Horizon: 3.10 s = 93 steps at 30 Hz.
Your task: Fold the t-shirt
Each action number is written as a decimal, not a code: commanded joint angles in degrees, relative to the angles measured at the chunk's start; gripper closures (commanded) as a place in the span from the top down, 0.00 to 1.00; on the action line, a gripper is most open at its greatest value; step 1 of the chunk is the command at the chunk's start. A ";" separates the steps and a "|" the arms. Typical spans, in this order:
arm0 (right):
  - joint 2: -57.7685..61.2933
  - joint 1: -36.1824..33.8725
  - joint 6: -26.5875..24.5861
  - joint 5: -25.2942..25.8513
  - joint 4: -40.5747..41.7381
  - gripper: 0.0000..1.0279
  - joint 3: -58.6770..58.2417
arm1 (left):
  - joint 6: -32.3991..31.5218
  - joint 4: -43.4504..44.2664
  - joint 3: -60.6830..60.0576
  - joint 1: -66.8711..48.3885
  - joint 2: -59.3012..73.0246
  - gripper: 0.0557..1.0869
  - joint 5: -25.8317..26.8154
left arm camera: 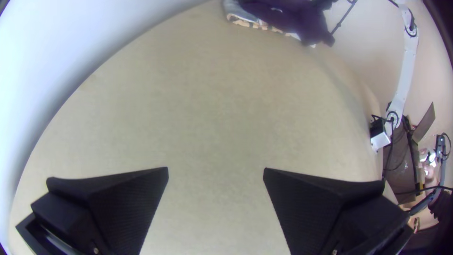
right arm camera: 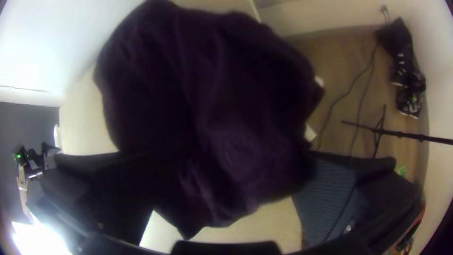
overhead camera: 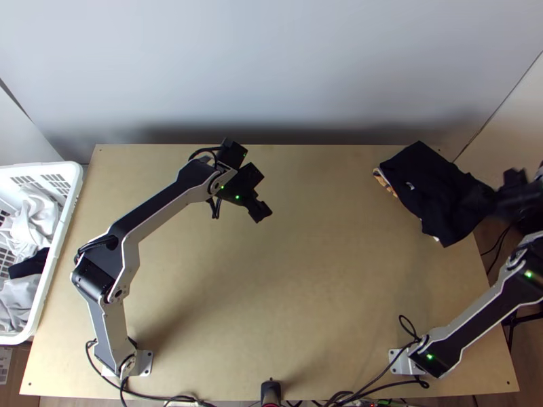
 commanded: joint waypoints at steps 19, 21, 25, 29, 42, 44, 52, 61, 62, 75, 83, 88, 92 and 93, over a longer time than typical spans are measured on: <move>5.27 17.41 8.02 -7.74 -5.24 0.96 11.09 | -0.54 -1.20 -0.40 1.43 -0.99 0.95 -0.06; 8.96 17.33 8.37 -8.27 -5.33 0.96 11.97 | -0.54 -1.20 -1.02 1.78 -1.52 0.95 -0.06; 14.76 16.97 9.52 -9.67 -5.94 0.96 12.67 | -0.45 -1.12 -1.90 2.66 -2.40 0.95 -0.06; 19.06 17.15 11.10 -12.05 -7.26 0.96 11.97 | -0.45 -0.94 -1.90 2.93 -2.49 0.95 -0.06; 3.77 19.79 12.50 -15.47 -8.58 0.96 17.68 | -0.98 0.20 -1.81 2.57 -2.05 0.95 0.20; 1.22 20.93 12.59 -15.56 -8.31 0.96 18.91 | -0.98 0.82 -1.81 2.31 -1.96 0.95 0.29; 5.09 25.76 9.87 -17.32 -4.53 0.96 19.18 | -1.59 0.55 -1.28 1.96 -2.84 0.95 0.20; 13.44 24.80 13.38 -14.33 11.20 0.96 19.88 | -0.10 -0.41 -5.50 2.40 -8.82 0.95 0.20; 14.85 24.36 15.14 -13.98 12.43 0.96 20.15 | 0.08 -0.41 -6.12 2.66 -9.34 0.95 0.20; 6.50 19.87 20.15 -11.43 13.83 0.95 21.46 | 0.08 1.34 -9.37 5.56 -16.02 0.95 0.12; -20.05 20.40 15.67 -2.47 18.76 0.96 11.80 | -2.30 14.35 -19.74 9.43 -32.72 0.95 -7.18; -38.86 22.34 15.84 6.32 30.18 0.95 -6.13 | -7.22 22.35 -30.55 15.49 -46.79 0.95 -8.67; -54.41 26.11 15.93 11.33 40.11 0.95 -23.71 | -9.94 29.38 -40.83 22.44 -59.35 0.95 -8.67; -57.93 27.08 15.84 12.56 42.14 0.95 -28.28 | -10.12 30.61 -43.12 24.37 -61.99 0.95 -8.67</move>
